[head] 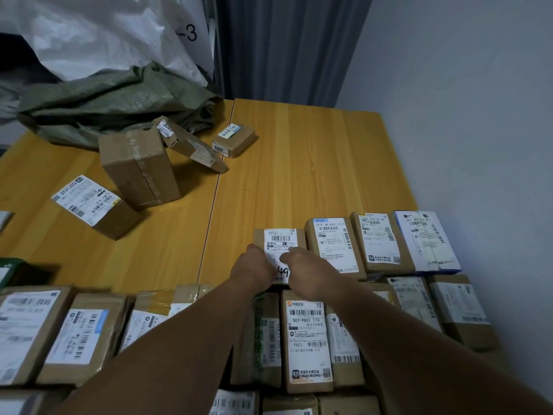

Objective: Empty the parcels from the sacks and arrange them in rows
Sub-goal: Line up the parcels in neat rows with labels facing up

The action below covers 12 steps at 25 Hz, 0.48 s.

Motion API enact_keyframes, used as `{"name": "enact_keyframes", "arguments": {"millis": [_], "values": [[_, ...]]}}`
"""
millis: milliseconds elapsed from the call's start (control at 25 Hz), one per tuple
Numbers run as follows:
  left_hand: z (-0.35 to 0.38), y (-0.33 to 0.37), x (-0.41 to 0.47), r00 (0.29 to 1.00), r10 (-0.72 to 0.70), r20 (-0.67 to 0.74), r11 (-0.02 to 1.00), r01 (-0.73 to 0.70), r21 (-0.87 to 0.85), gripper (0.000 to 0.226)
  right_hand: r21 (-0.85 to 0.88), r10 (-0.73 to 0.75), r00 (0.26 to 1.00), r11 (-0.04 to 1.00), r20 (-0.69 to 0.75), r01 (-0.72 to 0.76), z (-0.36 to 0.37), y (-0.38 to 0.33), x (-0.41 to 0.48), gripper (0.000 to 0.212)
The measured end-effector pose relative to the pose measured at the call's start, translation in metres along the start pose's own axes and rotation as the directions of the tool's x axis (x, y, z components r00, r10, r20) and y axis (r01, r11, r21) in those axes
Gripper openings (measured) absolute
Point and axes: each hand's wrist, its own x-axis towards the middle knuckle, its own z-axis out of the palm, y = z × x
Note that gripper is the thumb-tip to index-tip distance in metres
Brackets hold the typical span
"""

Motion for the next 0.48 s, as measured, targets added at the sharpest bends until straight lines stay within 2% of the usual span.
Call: {"name": "enact_keyframes", "arguments": {"millis": [320, 400, 480], "values": [[-0.020, 0.002, -0.008, 0.999, -0.028, -0.021, 0.999, 0.027, -0.040, 0.049, -0.006, 0.075, 0.996, 0.997, 0.040, -0.075, -0.011, -0.014, 0.000, 0.015], [-0.035, 0.001, -0.013, 0.998, -0.018, -0.053, 0.999, 0.016, -0.035, 0.053, -0.008, 0.090, 0.995, 0.996, 0.048, -0.090, -0.017, -0.020, -0.001, 0.017], [-0.054, -0.002, -0.020, 0.997, -0.010, -0.075, 0.999, 0.007, -0.043, 0.055, -0.009, 0.101, 0.993, 0.995, 0.054, -0.101, -0.024, -0.028, 0.000, 0.030]]}}
